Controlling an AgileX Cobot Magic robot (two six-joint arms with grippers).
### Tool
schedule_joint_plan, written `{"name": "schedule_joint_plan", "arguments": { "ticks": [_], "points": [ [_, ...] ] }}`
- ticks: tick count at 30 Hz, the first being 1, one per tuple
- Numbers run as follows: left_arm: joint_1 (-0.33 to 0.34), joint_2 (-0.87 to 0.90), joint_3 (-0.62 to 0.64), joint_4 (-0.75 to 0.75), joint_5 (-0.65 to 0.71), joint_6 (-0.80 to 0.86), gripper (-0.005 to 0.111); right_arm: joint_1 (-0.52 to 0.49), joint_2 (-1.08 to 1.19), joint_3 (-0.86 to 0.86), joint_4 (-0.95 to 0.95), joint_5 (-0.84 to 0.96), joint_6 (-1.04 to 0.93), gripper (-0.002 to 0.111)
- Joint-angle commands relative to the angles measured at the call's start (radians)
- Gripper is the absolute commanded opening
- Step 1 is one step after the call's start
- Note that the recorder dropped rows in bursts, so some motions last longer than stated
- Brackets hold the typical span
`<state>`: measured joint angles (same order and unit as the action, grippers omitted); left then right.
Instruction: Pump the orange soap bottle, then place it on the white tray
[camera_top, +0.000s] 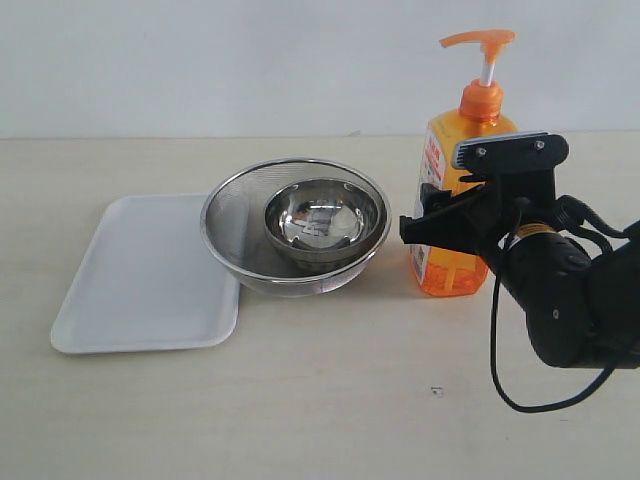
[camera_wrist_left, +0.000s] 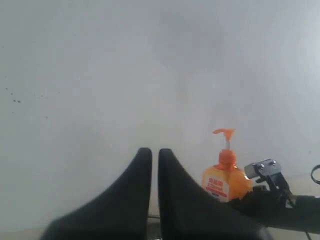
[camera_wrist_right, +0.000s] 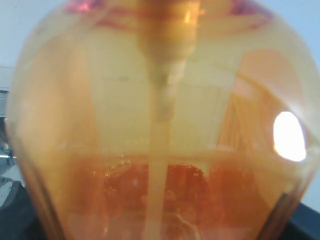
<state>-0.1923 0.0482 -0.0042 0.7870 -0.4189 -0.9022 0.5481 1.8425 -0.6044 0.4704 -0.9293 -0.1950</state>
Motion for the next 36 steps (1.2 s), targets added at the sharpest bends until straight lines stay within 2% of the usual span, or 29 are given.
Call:
{"name": "schedule_joint_plan", "arguments": {
  "ticks": [1, 6, 30, 33, 36],
  "points": [
    [0.061, -0.029, 0.004, -0.002, 0.0, -0.007, 0.005, 0.0, 0.002, 0.003, -0.002, 0.067, 0.019, 0.0],
    [0.118, -0.041, 0.004, -0.002, 0.0, -0.007, 0.005, 0.0, 0.002, 0.003, -0.002, 0.067, 0.029, 0.0],
    [0.133, -0.048, 0.004, -0.005, -0.009, -0.007, 0.005, 0.0, 0.002, 0.003, -0.002, 0.085, 0.028, 0.001],
    [0.133, -0.048, 0.004, -0.005, -0.009, -0.007, 0.005, 0.0, 0.002, 0.003, -0.002, 0.085, 0.02, 0.015],
    [0.133, -0.048, 0.004, -0.005, -0.009, -0.007, 0.005, 0.0, 0.002, 0.003, -0.002, 0.085, 0.02, 0.043]
  ]
}}
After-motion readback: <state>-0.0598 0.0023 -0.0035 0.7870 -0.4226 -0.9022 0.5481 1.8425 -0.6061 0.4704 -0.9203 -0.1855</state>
